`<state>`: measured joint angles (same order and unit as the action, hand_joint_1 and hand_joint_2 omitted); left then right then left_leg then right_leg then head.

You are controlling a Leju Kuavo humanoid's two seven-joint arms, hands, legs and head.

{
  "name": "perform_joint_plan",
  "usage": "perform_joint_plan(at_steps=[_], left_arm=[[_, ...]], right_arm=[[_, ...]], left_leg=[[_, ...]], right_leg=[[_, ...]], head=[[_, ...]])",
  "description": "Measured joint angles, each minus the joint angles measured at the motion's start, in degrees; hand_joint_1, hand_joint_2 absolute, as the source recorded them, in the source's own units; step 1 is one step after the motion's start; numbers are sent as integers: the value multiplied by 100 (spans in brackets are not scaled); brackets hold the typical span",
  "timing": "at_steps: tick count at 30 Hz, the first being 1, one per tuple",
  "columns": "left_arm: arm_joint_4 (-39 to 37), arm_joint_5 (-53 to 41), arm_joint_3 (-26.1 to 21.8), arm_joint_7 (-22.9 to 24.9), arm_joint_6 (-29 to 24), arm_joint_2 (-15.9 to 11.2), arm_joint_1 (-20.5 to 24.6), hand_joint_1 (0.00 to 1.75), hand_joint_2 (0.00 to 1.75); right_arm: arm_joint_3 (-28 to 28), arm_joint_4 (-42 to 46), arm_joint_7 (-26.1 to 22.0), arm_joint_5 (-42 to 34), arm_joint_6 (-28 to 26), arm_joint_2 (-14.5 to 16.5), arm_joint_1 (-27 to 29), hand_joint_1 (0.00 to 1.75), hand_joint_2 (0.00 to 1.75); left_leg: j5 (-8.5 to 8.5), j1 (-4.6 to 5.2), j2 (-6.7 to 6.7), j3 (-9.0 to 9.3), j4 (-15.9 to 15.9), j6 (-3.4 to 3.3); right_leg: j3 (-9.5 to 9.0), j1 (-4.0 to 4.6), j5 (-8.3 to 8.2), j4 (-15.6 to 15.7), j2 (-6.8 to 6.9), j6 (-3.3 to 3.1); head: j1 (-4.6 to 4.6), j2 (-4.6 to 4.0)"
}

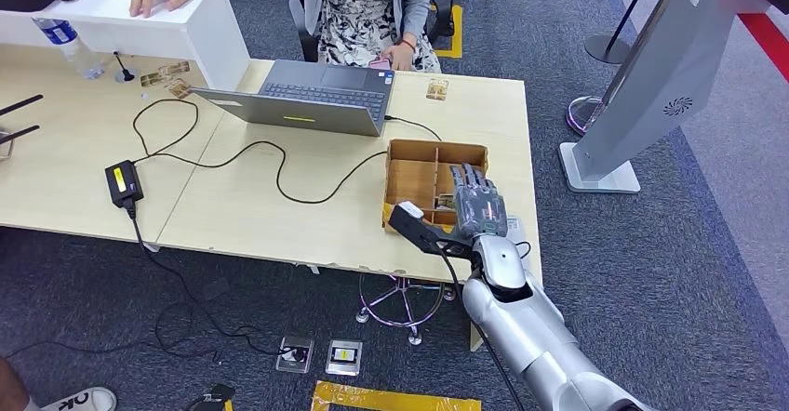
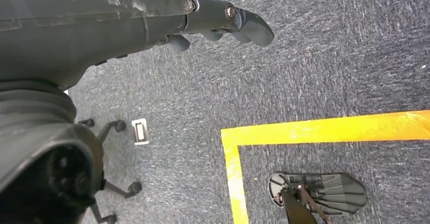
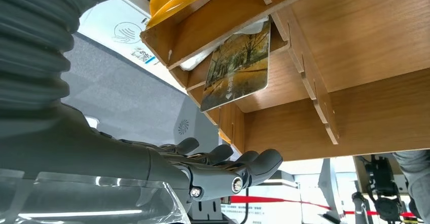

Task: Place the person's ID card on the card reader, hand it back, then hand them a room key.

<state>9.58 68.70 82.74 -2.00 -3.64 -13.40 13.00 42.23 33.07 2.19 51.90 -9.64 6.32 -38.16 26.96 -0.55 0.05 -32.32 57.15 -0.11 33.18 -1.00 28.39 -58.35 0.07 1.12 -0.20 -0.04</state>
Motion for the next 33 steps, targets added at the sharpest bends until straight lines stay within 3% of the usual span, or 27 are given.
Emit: perform_joint_plan(at_steps=[9,11,15,19,21,22,25,26,29,30,31,33], left_arm=[[-1,26,1,1,-1,0,-1,0,0],[-1,26,1,1,-1,0,-1,0,0],[-1,26,3,1,4,0,-1,0,0],[0,16,25,1,14,1,3,0,0],[1,3,37,1,17,2,4,0,0],[0,-4,40,1,20,2,5,0,0],[-1,-17,55,1,26,2,6,0,0],[-1,-18,66,1,27,2,6,0,0],[-1,-20,93,1,28,1,6,0,0],[-1,-20,96,1,28,1,6,0,0],[-1,-20,97,1,29,1,6,0,0],[-1,-19,100,1,30,2,6,0,0]], right_arm=[[-8,-142,-20,-6,13,0,-6,0,175],[-9,-170,-21,-6,13,0,-11,9,175],[-17,-238,-74,-13,11,3,-19,175,175],[-59,-301,-176,-46,12,28,-36,3,175],[-63,-332,-178,-43,-5,32,-50,0,175],[-64,-346,-175,-38,-23,33,-54,0,131],[-76,-392,-174,-25,-85,40,-58,1,131],[-83,-410,-175,-22,-101,45,-59,45,175],[-94,-460,-204,-19,-136,58,-63,175,175],[-97,-475,-237,-14,-142,63,-67,175,175],[-101,-492,-275,-9,-147,69,-74,147,175],[-109,-519,-336,-3,-157,77,-90,60,175]], left_leg=[[0,0,0,0,0,0],[0,0,0,0,0,0],[0,0,0,0,0,0],[0,0,0,1,0,0],[0,0,0,1,0,0],[0,0,0,1,0,0],[0,0,0,1,0,0],[0,0,0,1,0,0],[0,0,0,0,0,0],[0,0,0,0,0,0],[0,0,0,0,0,0],[0,0,0,0,0,0]], right_leg=[[0,0,0,0,0,0],[0,0,0,0,0,0],[0,0,0,0,0,0],[0,0,0,0,0,0],[0,0,0,0,0,0],[0,0,0,0,0,0],[0,0,0,0,-1,0],[0,0,0,0,-1,0],[0,0,0,0,0,0],[0,0,0,0,-1,0],[0,0,0,0,-1,0],[0,0,0,0,0,0]], head=[[0,0],[0,0],[0,0],[0,0],[0,0],[0,0],[1,0],[1,0],[1,0],[0,0],[0,0],[0,0]])
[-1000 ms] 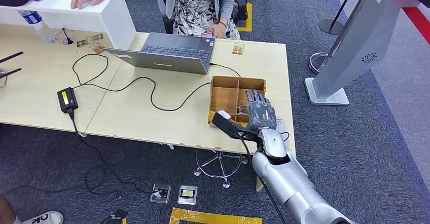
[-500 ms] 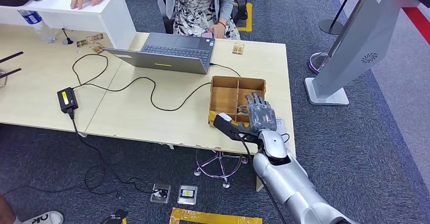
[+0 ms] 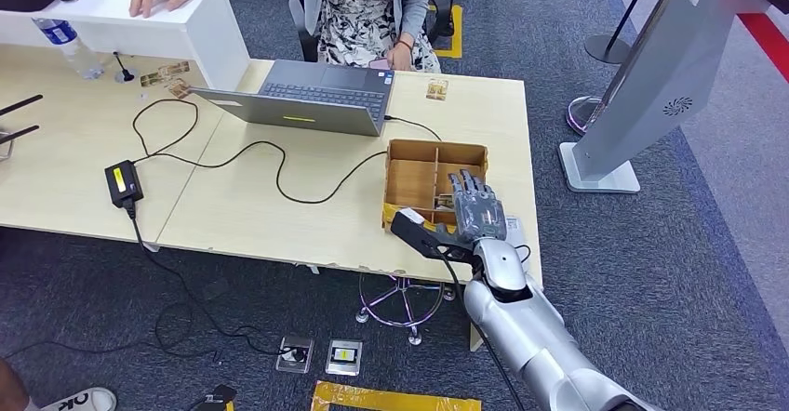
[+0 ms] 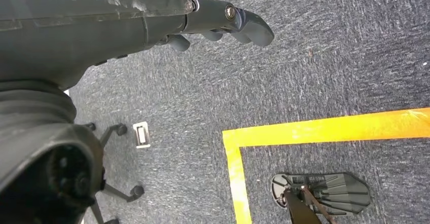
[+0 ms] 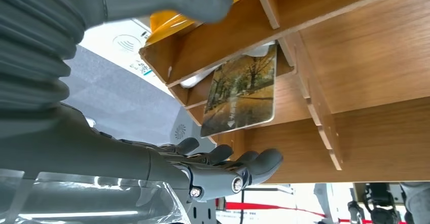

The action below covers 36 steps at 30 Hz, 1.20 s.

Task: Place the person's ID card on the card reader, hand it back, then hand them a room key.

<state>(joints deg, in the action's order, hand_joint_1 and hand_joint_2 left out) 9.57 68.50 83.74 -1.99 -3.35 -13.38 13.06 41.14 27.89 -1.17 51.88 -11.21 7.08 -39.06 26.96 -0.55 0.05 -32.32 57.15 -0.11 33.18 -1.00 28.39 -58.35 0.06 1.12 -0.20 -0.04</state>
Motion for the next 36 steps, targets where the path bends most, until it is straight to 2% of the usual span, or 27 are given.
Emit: perform_joint_plan(at_steps=[1,2,15,16,19,20,26,28,36], left_arm=[[0,1,2,0,-1,0,-1,0,0],[0,1,3,0,-2,1,-1,0,0],[1,-20,34,0,-13,9,1,0,0],[1,-20,35,0,-13,9,1,0,0],[1,-18,37,0,-13,9,1,0,0],[2,-18,37,0,-13,10,1,0,0],[1,-28,38,0,-13,10,3,0,0],[1,-34,39,0,-14,9,3,0,0],[1,-35,39,0,-20,9,3,0,0]], right_arm=[[-11,-10,-12,0,-8,3,-5,17,175],[-25,-18,-16,-1,-17,5,-8,0,175],[-116,-102,24,48,-210,33,-7,0,175],[-118,-110,32,63,-230,33,-7,11,175],[-120,-129,53,108,-286,33,-7,139,175],[-121,-137,54,113,-296,33,-7,167,175],[-126,-185,14,86,-320,32,-7,136,175],[-127,-205,1,86,-327,31,-7,141,175],[-127,-245,-46,82,-321,31,-7,140,175]], left_leg=[[0,0,0,0,0,0],[0,0,0,0,0,0],[0,0,0,1,0,0],[0,0,0,1,0,0],[0,0,0,1,0,0],[0,0,0,1,0,0],[0,0,-1,1,0,0],[0,0,-1,1,0,0],[0,0,-1,1,0,0]], right_leg=[[0,0,0,0,1,0],[0,0,0,0,1,0],[0,0,0,0,-1,0],[0,0,0,0,-1,0],[1,0,0,0,-1,0],[1,0,0,0,-1,0],[1,0,0,0,-1,0],[1,0,0,0,-1,0],[1,0,0,0,-1,0]], head=[[0,0],[0,0],[1,0],[1,0],[1,0],[1,0],[0,0],[0,0],[1,0]])
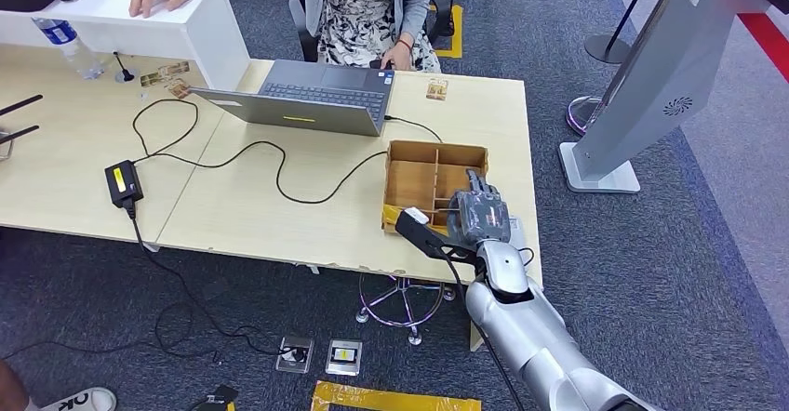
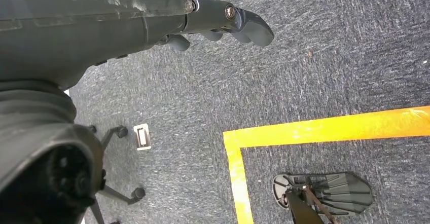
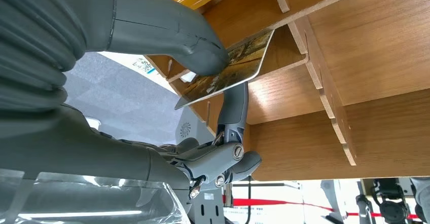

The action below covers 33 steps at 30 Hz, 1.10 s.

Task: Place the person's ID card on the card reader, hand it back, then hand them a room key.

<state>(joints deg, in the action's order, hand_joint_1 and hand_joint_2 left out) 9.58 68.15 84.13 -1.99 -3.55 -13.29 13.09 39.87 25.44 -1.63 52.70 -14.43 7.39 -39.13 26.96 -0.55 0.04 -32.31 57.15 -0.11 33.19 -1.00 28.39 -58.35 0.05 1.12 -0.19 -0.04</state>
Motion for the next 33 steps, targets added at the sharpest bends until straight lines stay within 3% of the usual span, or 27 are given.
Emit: perform_joint_plan(at_steps=[7,17,22,28,33], left_arm=[[1,3,0,0,-3,0,-1,0,0],[1,84,-1,0,-57,4,-13,0,0],[1,105,-1,0,-77,5,-15,0,0],[-1,78,-1,0,-50,21,-4,0,0],[-1,44,-1,0,-20,46,22,0,0]], right_arm=[[0,-7,-43,-17,0,1,0,146,175],[-5,-13,-193,-69,-53,37,-24,175,175],[-89,9,-327,-191,-176,80,-304,169,175],[-226,247,-346,-272,54,102,-893,174,175],[-278,429,-349,-279,144,126,-1048,174,175]], left_leg=[[0,0,0,0,0,0],[0,0,0,-1,0,0],[-1,0,0,-2,0,0],[-1,0,0,2,1,1],[-1,0,0,1,1,1]], right_leg=[[0,0,0,0,0,0],[-1,0,0,0,0,0],[-1,0,-1,-1,0,0],[-2,0,-1,-1,0,0],[-2,0,-1,-1,0,0]], head=[[-1,0],[-1,0],[0,0],[1,0],[1,0]])
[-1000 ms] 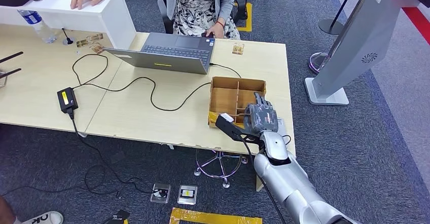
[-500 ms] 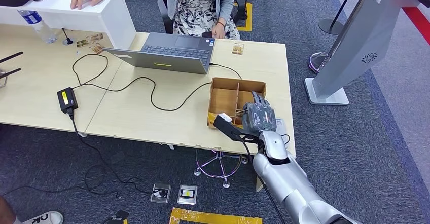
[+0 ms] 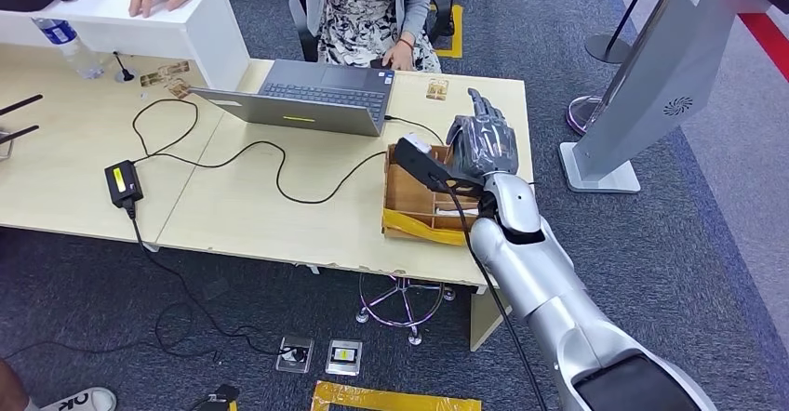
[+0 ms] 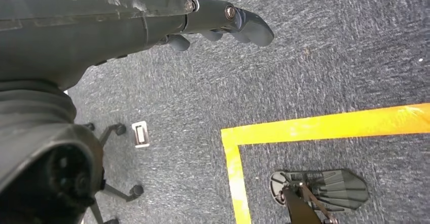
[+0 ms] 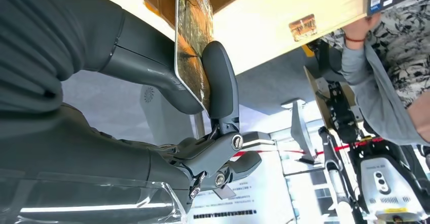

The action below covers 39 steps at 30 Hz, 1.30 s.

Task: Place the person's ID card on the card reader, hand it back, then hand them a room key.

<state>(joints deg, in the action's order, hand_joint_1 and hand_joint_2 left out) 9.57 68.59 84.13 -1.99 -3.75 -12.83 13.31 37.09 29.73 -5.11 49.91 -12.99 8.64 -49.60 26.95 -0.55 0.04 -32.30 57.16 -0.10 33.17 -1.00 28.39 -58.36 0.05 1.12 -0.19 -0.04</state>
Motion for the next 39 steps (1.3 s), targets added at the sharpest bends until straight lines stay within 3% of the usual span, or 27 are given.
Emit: perform_joint_plan(at_steps=[10,15,28,39], left_arm=[[0,-8,2,0,13,0,9,0,0],[0,-57,3,1,26,0,41,0,0],[0,-231,104,32,143,9,226,0,0],[0,-303,238,74,161,11,190,0,0]], right_arm=[[-40,19,25,11,-127,36,-60,175,175],[-62,-81,204,389,-252,33,-281,175,175],[-61,-435,619,769,154,-13,-1051,175,175],[-61,-634,639,931,116,8,-1119,175,175]], left_leg=[[0,0,0,0,0,0],[0,0,0,0,0,0],[0,0,-1,0,1,0],[0,0,0,-2,0,0]], right_leg=[[1,0,0,0,-1,0],[1,0,0,0,-1,0],[2,0,0,0,-2,0],[1,0,0,0,0,0]], head=[[0,0],[0,0],[0,0],[0,0]])
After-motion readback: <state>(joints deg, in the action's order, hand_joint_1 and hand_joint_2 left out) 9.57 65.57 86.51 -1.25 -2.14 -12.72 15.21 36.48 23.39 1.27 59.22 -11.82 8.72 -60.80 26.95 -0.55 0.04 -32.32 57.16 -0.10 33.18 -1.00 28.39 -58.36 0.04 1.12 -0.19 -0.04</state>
